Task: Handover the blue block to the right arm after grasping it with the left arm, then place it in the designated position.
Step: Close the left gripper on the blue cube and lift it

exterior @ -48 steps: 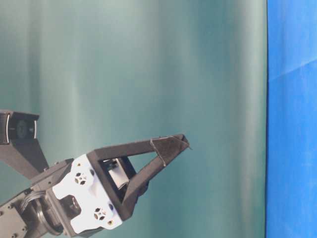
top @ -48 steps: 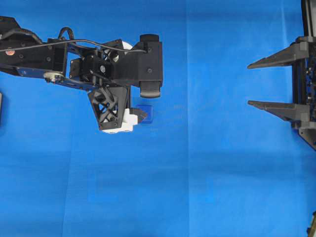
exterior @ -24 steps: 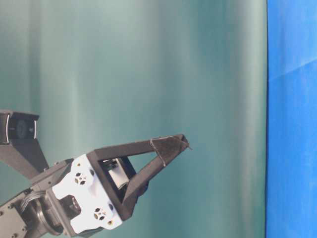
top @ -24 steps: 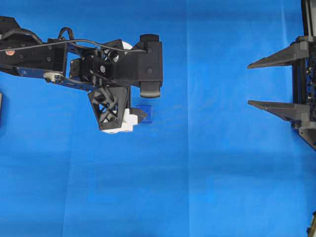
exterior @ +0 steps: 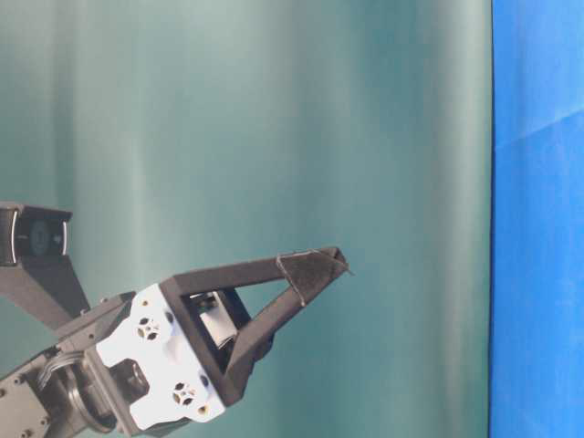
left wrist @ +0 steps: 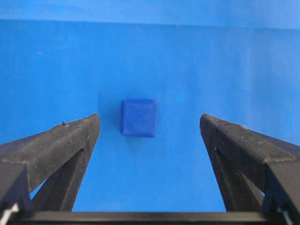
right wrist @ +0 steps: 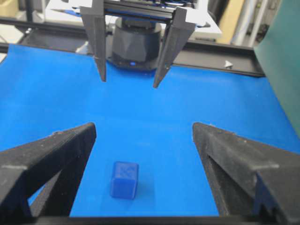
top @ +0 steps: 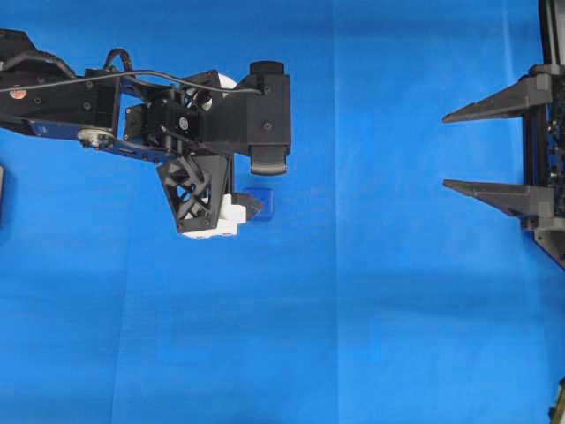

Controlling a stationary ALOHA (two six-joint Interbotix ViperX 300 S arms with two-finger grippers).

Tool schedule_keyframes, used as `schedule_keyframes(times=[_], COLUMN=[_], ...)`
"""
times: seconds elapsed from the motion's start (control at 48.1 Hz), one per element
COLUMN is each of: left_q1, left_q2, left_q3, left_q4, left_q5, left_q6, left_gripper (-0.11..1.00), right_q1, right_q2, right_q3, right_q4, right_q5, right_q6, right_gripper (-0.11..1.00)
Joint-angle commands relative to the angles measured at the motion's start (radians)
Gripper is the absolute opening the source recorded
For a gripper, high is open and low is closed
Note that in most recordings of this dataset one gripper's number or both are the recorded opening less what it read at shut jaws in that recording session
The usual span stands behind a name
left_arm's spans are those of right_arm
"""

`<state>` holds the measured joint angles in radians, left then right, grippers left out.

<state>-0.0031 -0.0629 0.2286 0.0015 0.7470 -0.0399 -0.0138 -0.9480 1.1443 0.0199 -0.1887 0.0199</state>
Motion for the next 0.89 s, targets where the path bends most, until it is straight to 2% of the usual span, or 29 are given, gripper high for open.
schedule_keyframes(times=[0.0, 0.187, 0.437, 0.874], left_q1=[-0.002, -0.002, -0.002, 0.006], left_q2=[-0.012, -0.011, 0.003, 0.121], left_q3=[-0.02, -0.005, 0.066, 0.209], left_q4=[0.002, 0.006, 0.006, 0.006], left_q5=[-0.003, -0.011, -0.094, -0.347], left_q6=[-0.002, -0.002, -0.003, -0.003], left_gripper=[0.91, 0.91, 0.91, 0.91], right_q1=[0.0, -0.002, 0.0, 0.0], right_q2=[0.008, 0.009, 0.018, 0.029], right_q3=[-0.028, -0.028, -0.025, -0.023], right_q4=[0.002, 0.002, 0.002, 0.002], right_q5=[-0.005, -0.003, -0.002, -0.002], right_q6=[0.002, 0.002, 0.002, 0.002], right_gripper=[0.97, 0.97, 0.97, 0.97])
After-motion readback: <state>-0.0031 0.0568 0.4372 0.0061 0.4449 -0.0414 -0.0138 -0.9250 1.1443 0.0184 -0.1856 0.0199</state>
